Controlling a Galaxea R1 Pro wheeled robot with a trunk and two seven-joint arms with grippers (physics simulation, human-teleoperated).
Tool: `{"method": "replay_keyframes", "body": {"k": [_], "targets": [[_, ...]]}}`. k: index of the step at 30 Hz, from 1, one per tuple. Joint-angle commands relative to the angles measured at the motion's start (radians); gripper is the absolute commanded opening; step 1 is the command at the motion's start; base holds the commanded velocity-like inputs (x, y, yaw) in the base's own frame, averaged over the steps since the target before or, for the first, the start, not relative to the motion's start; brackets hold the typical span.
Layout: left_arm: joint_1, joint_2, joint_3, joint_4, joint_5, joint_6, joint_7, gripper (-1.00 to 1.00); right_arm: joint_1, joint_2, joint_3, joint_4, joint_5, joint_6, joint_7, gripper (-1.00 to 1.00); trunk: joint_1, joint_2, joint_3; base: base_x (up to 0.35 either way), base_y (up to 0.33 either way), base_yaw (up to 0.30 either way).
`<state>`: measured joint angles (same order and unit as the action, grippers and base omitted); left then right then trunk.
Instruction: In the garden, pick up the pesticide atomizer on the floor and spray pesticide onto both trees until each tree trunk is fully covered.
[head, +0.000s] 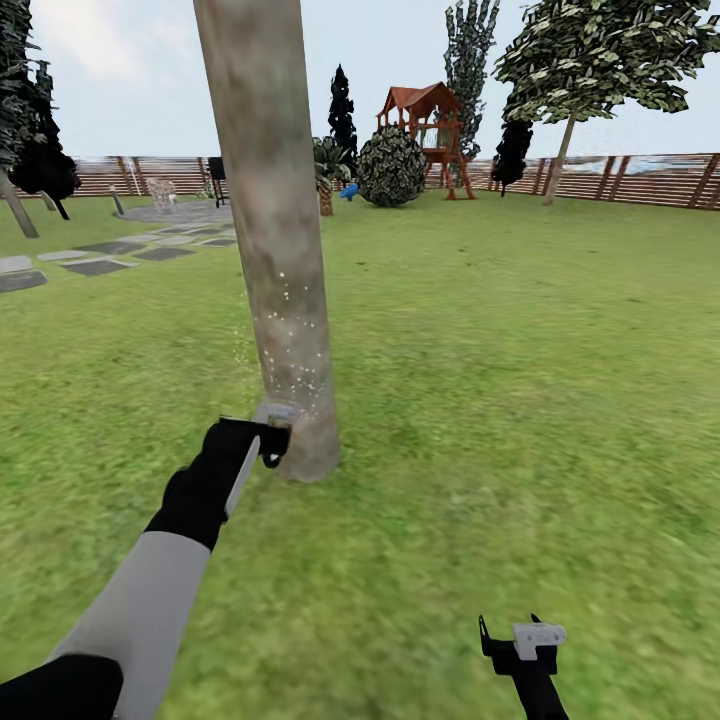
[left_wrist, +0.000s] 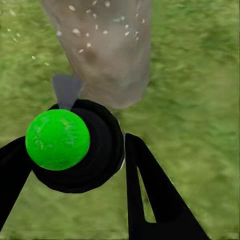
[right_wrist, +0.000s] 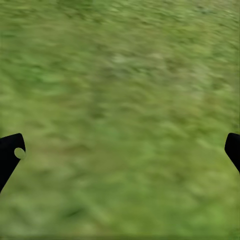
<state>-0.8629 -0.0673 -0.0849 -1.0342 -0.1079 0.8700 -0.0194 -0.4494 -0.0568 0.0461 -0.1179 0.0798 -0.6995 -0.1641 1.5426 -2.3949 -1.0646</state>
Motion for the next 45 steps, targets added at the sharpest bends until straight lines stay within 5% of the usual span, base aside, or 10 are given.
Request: {"method": "replay_keyframes", "body": {"k": [1,4,9,13,15,17,19,24,45], "targets": [[0.000,0.007,0.000,0.027,0.003,-0.010,0.000,-1.00,0.000,0.000,0.000,0.000,0.000,0.000,0.000,1.00,0.000,0.000,0.000,0.000,0.000,0.000],[0.000,0.038,0.003,0.175,0.005,-0.155,0.000,-1.00,0.000,0.000,0.000,0.001,0.000,0.000,0.000,1.00,0.000,0.000,0.000,0.000,0.000,0.000],[0.001,0.094,0.010,0.238,0.010,-0.205,-0.001,-1.00,0.000,0.000,0.000,0.000,0.000,0.000,0.000,1.00,0.000,0.000,0.000,0.000,0.000,0.000],[0.056,0.098,0.012,0.274,0.010,-0.301,0.012,-1.00,0.000,0.000,0.000,0.000,0.000,0.000,0.000,1.00,0.000,0.000,0.000,0.000,0.000,0.000],[0.093,0.097,0.062,0.284,0.011,-0.351,0.015,-1.00,0.000,0.000,0.000,0.000,0.000,0.000,0.000,1.00,0.000,0.000,0.000,0.000,0.000,0.000],[0.115,0.096,0.157,0.294,0.013,-0.390,0.014,-1.00,0.000,0.000,0.000,0.000,0.000,0.000,0.000,1.00,0.000,0.000,0.000,0.000,-0.011,0.000],[0.136,0.093,0.232,0.358,0.011,-0.508,0.015,-1.00,0.000,0.000,0.001,0.000,0.000,0.000,0.001,1.00,0.000,0.000,0.000,0.000,-0.186,0.000],[0.140,0.092,0.249,0.526,0.002,-0.663,0.015,-1.00,0.000,0.000,0.002,-0.001,0.001,0.001,0.002,1.00,0.000,0.000,0.000,0.088,-0.247,0.000],[0.170,0.083,0.244,0.539,0.004,-0.682,0.015,-1.00,0.000,0.008,0.001,0.000,0.000,0.000,0.000,1.00,0.000,0.000,0.000,0.140,-0.244,0.132]]}}
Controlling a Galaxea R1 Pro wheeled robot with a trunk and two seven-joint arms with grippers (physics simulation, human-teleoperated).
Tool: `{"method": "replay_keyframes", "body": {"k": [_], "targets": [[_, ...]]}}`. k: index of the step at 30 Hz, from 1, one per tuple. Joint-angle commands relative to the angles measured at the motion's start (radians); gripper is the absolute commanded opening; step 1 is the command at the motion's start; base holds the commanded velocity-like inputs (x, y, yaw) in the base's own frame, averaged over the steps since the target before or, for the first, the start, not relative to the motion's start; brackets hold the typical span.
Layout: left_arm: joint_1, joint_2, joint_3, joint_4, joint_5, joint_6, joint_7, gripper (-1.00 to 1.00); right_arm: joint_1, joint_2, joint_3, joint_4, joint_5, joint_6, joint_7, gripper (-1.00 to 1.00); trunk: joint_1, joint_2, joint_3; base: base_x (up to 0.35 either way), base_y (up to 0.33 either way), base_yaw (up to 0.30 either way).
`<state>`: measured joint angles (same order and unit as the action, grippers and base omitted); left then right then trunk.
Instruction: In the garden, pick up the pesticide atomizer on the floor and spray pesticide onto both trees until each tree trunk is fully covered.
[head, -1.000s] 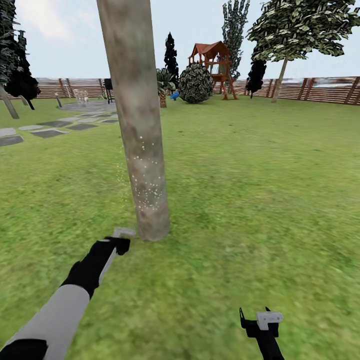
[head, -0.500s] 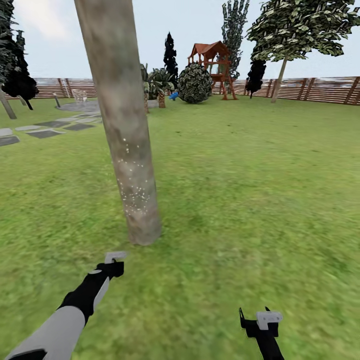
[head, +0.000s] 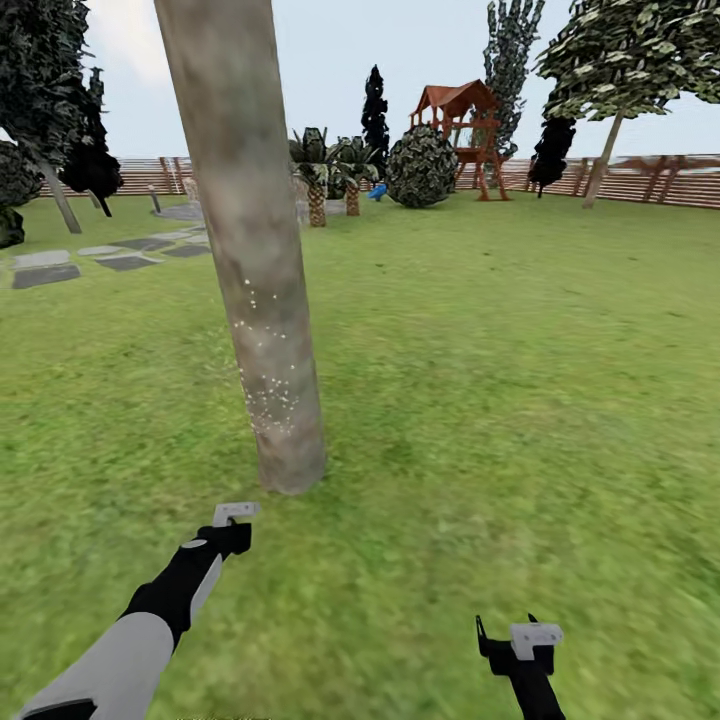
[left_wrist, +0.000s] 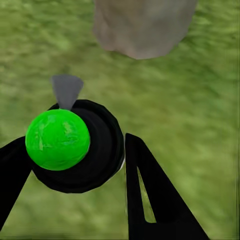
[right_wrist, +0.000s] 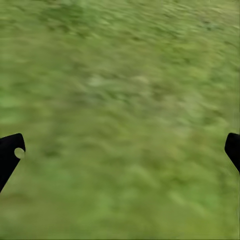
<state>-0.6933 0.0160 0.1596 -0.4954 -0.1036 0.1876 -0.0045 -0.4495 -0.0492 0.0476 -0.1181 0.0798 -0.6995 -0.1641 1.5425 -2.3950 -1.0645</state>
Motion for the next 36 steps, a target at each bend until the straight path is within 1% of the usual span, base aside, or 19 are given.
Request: {"method": "replay_keyframes", "body": {"k": [1,28,31,36], "targets": [[0.000,0.000,0.000,0.000,0.000,0.000,0.000,-1.00,0.000,0.000,0.000,0.000,0.000,0.000,0.000,1.00,0.000,0.000,0.000,0.004,-0.274,0.071],[0.000,-0.002,0.000,0.001,-0.001,0.001,0.000,-1.00,0.000,0.000,0.000,0.000,0.000,0.000,0.000,1.00,0.000,0.000,0.000,0.000,-0.275,0.003],[0.000,-0.001,0.000,0.000,-0.002,0.001,0.000,-1.00,0.000,0.000,0.000,0.000,0.000,0.000,0.000,1.00,0.000,0.000,0.000,0.054,-0.275,0.110],[0.000,-0.001,0.000,0.000,-0.002,0.001,0.000,-1.00,0.000,0.000,0.000,0.000,0.000,0.000,0.000,1.00,0.000,0.000,0.000,0.125,-0.275,0.256]]}}
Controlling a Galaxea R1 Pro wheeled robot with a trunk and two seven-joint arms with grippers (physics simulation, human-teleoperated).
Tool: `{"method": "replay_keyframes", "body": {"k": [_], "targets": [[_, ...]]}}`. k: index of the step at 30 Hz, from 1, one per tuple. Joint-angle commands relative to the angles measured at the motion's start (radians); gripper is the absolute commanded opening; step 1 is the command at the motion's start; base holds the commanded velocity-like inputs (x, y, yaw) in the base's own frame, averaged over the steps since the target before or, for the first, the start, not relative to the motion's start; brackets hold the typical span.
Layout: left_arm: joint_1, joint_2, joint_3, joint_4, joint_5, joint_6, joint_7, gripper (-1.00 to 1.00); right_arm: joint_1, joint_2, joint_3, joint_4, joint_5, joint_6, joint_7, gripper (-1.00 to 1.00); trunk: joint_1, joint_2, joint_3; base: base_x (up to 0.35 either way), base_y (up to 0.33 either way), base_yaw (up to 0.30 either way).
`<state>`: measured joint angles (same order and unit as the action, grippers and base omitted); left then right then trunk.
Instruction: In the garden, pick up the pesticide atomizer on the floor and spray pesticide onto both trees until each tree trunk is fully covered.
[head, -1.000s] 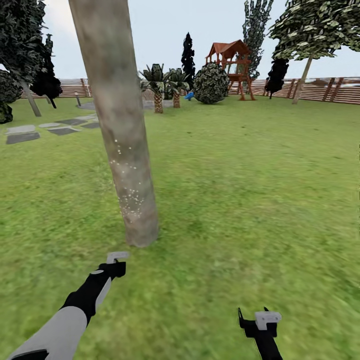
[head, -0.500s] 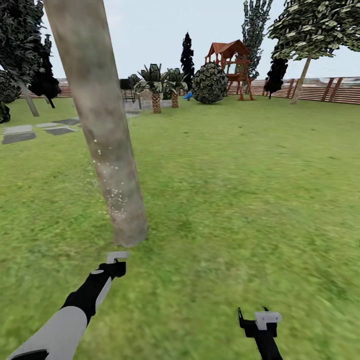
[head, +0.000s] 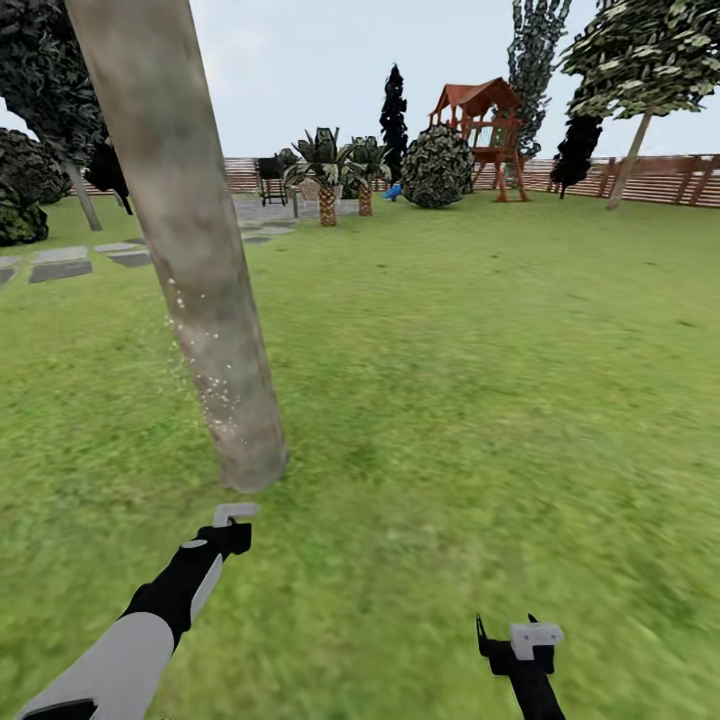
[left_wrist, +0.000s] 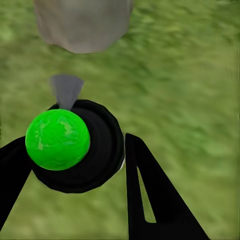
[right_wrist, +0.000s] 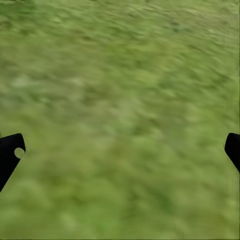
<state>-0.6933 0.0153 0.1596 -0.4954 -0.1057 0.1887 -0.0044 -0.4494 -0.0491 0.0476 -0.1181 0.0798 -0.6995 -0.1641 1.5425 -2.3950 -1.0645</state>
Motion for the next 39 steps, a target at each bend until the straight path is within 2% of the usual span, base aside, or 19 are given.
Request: {"method": "replay_keyframes", "body": {"k": [1,16,33,39], "targets": [[0.000,0.000,0.000,0.000,0.000,0.000,0.000,-1.00,0.000,0.000,0.000,0.000,0.000,0.000,0.000,1.00,0.000,0.000,0.000,0.137,-0.275,0.275],[0.000,0.000,0.000,0.000,0.000,0.000,0.000,-1.00,0.000,0.000,0.000,0.000,0.000,0.000,0.000,1.00,0.000,0.000,0.000,0.119,-0.275,0.272],[0.000,0.000,0.000,-0.002,0.001,0.000,0.000,-1.00,0.000,0.000,0.000,0.000,0.000,0.000,0.000,1.00,0.000,0.000,0.000,0.021,-0.275,0.016],[0.000,0.000,0.000,-0.002,0.001,0.000,0.000,-1.00,0.000,0.000,0.000,0.000,0.000,0.000,0.000,1.00,0.000,0.000,0.000,0.000,-0.275,0.141]]}}
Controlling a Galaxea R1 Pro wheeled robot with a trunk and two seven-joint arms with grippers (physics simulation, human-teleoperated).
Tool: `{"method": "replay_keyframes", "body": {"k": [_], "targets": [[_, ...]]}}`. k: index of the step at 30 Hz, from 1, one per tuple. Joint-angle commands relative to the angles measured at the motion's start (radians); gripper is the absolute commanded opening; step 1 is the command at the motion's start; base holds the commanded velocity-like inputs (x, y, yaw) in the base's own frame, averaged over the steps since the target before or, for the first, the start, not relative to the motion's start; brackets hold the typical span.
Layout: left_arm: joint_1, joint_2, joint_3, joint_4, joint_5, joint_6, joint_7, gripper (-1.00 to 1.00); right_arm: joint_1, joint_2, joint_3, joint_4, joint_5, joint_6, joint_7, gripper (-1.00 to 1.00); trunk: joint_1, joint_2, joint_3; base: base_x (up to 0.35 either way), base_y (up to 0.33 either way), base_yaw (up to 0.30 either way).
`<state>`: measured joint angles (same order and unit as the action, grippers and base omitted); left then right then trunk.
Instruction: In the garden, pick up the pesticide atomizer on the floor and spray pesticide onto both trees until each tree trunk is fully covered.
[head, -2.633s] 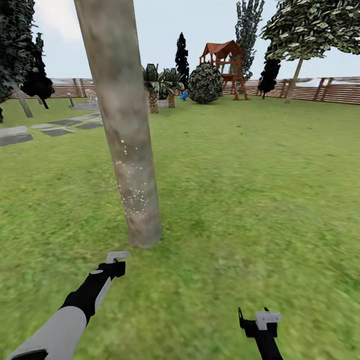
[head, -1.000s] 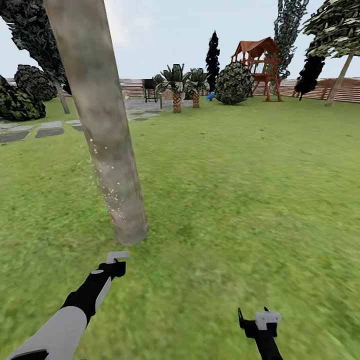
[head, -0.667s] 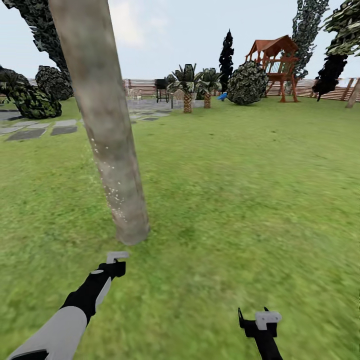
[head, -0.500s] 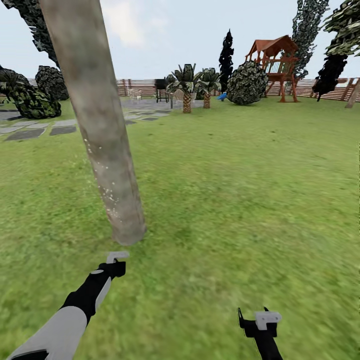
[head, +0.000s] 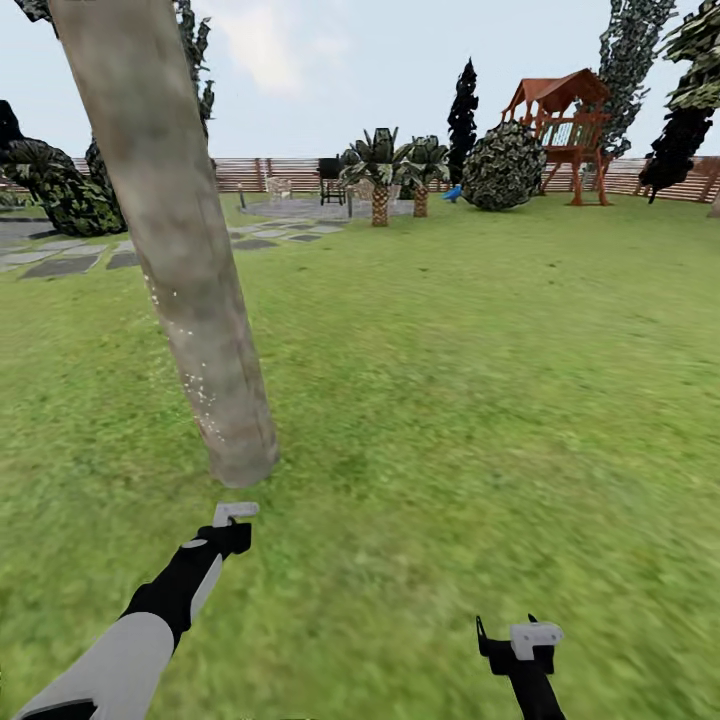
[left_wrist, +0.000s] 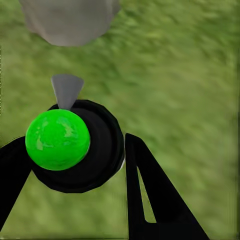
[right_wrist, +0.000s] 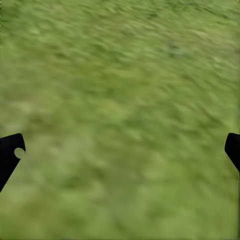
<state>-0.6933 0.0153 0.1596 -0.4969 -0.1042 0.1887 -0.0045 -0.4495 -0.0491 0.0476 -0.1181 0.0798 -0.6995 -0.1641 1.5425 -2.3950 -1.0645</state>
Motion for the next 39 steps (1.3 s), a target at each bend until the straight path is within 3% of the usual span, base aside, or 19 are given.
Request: {"method": "replay_keyframes", "body": {"k": [1,18,32,39], "targets": [[0.000,0.000,0.000,0.000,0.000,0.000,0.000,-1.00,0.000,0.000,0.000,0.000,0.000,0.000,0.000,1.00,0.000,0.000,0.000,0.000,-0.275,0.239],[0.000,0.000,0.001,0.000,0.000,0.000,0.001,-1.00,0.000,0.000,0.000,0.000,0.000,0.000,0.000,1.00,0.000,0.000,0.000,0.176,-0.239,0.269],[0.000,0.000,0.002,0.000,0.000,0.000,0.001,-1.00,0.000,0.000,0.000,0.000,0.000,0.000,0.000,1.00,0.000,0.000,0.000,0.031,-0.267,0.021],[0.000,0.000,0.002,0.000,0.000,0.000,0.001,-1.00,0.000,0.000,0.000,0.000,0.000,0.000,0.000,1.00,0.000,0.000,0.000,0.078,-0.274,0.243]]}}
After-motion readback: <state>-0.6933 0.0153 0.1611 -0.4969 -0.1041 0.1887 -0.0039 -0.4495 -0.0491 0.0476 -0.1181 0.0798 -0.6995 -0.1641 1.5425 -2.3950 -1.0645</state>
